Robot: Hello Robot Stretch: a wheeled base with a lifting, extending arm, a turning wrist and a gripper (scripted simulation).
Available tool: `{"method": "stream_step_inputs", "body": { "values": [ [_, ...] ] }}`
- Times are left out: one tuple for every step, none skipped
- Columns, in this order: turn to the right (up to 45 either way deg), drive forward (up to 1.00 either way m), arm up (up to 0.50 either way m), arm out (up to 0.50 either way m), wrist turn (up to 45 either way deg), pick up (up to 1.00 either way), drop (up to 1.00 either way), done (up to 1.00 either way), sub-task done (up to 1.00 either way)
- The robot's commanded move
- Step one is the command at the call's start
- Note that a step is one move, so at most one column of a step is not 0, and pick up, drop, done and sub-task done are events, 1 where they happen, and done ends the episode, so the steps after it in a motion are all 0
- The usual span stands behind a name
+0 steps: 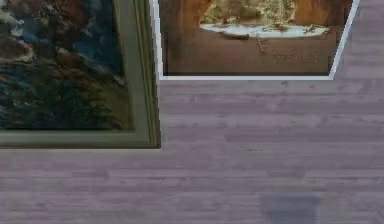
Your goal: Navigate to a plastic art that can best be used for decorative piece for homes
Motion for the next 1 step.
{"method": "stream_step_inputs", "body": {
  "values": [
    [-45.0, 0.0, 0.0, 0.0, 0.0, 0.0, 0.0, 0.0, 0.0]
  ]
}}
